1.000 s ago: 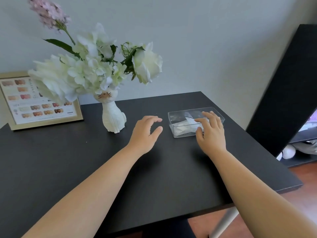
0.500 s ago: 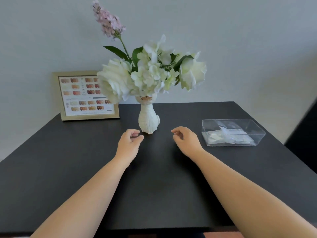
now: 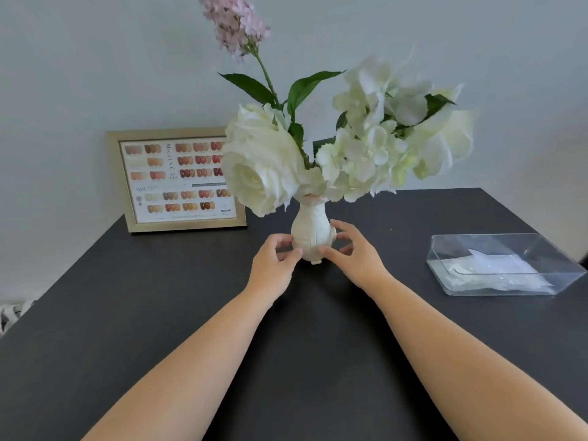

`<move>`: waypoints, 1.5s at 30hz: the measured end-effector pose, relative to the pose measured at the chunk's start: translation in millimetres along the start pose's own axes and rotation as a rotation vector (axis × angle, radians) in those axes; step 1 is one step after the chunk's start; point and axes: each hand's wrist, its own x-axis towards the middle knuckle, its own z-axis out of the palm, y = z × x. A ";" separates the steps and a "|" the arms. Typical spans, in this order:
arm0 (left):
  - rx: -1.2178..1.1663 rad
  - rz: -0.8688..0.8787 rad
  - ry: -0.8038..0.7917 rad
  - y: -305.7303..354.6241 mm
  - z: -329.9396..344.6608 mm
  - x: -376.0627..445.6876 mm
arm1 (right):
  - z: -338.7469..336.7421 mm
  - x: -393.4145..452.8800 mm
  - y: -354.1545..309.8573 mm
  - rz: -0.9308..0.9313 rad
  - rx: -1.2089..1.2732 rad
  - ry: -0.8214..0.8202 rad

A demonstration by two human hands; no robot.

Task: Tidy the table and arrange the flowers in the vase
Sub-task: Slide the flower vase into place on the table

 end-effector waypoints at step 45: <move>-0.031 -0.041 0.059 -1.8 44.1 128.0 | 22.3 120.0 24.7 0.054 -0.136 0.042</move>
